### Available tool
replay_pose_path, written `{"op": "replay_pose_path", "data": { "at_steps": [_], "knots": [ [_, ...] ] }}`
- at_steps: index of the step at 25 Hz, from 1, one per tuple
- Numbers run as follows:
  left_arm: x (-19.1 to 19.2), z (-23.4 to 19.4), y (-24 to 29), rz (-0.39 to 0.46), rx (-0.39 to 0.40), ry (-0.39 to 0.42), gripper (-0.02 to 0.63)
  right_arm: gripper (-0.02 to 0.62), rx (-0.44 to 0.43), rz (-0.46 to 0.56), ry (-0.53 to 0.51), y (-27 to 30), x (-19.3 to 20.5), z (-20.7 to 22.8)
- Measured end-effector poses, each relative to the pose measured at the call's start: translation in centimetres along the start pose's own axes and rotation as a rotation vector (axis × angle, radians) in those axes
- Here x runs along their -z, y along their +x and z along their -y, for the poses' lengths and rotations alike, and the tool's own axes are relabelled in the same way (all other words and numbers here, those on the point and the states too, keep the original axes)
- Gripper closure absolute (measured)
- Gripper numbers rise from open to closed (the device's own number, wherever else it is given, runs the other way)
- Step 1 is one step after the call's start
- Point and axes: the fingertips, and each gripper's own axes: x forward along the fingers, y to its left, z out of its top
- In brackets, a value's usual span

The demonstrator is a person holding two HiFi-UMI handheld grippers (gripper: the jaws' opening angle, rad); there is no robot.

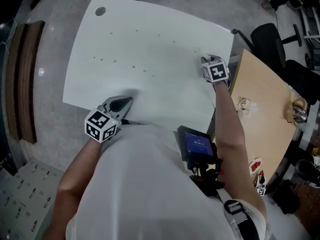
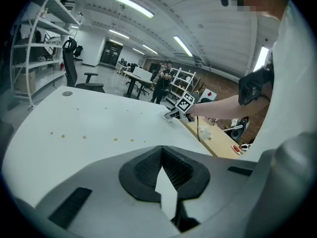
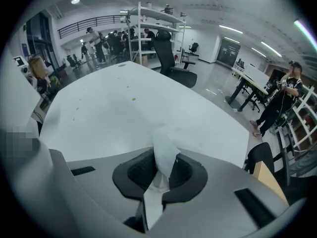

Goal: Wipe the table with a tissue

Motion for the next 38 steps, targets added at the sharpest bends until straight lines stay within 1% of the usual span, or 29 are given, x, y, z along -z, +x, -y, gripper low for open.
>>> {"op": "replay_pose_path", "data": {
  "at_steps": [4, 7, 12, 16, 20, 23, 25, 27, 29, 32, 34, 36, 38],
  "knots": [
    [0.1, -1.1, -0.6, 0.012, -0.018, -0.027, 0.598, 0.558, 0.063, -0.080, -0.073, 0.6, -0.5, 1.2],
    [0.3, -1.3, -0.7, 0.014, -0.020, -0.041, 0.598, 0.558, 0.072, -0.145, -0.171, 1.0, -0.4, 0.8],
    [0.4, -1.5, -0.6, 0.012, -0.016, -0.047, 0.598, 0.560, 0.054, -0.250, -0.392, 1.4, -0.7, -0.1],
    [0.1, -1.9, -0.5, 0.012, -0.014, -0.045, 0.598, 0.560, 0.082, -0.312, -0.576, 1.5, -1.0, -0.5],
    [0.2, -2.1, -0.6, 0.016, -0.014, -0.050, 0.598, 0.560, 0.105, -0.349, -0.735, 1.6, -1.0, -1.5],
    [0.6, -2.0, -0.8, 0.018, -0.013, -0.050, 0.598, 0.560, 0.094, -0.373, -0.884, 1.6, -0.8, -3.2],
    [0.5, -1.9, -0.9, 0.020, -0.011, -0.046, 0.598, 0.560, 0.077, -0.395, -1.004, 1.3, -0.6, -4.3],
    [0.4, -1.9, -1.1, 0.022, -0.011, -0.043, 0.598, 0.560, 0.044, -0.416, -1.124, 1.0, -0.2, -5.6],
    [0.3, -2.1, -1.2, 0.023, -0.010, -0.040, 0.598, 0.560, -0.008, -0.422, -1.206, 0.6, 0.4, -7.0],
    [0.3, -2.1, -1.1, 0.020, -0.004, -0.029, 0.598, 0.560, -0.102, -0.409, -1.264, -0.4, 2.0, -9.1],
    [0.2, -1.7, -0.9, 0.017, 0.006, -0.017, 0.598, 0.560, -0.152, -0.386, -1.255, -1.6, 3.4, -10.4],
    [0.0, -1.2, -0.6, 0.017, 0.021, -0.004, 0.598, 0.560, -0.168, -0.337, -1.185, -3.0, 4.4, -11.3],
    [-0.2, -0.8, -0.3, 0.015, 0.039, 0.010, 0.598, 0.560, -0.165, -0.274, -1.072, -4.7, 5.2, -11.9]
  ]
}}
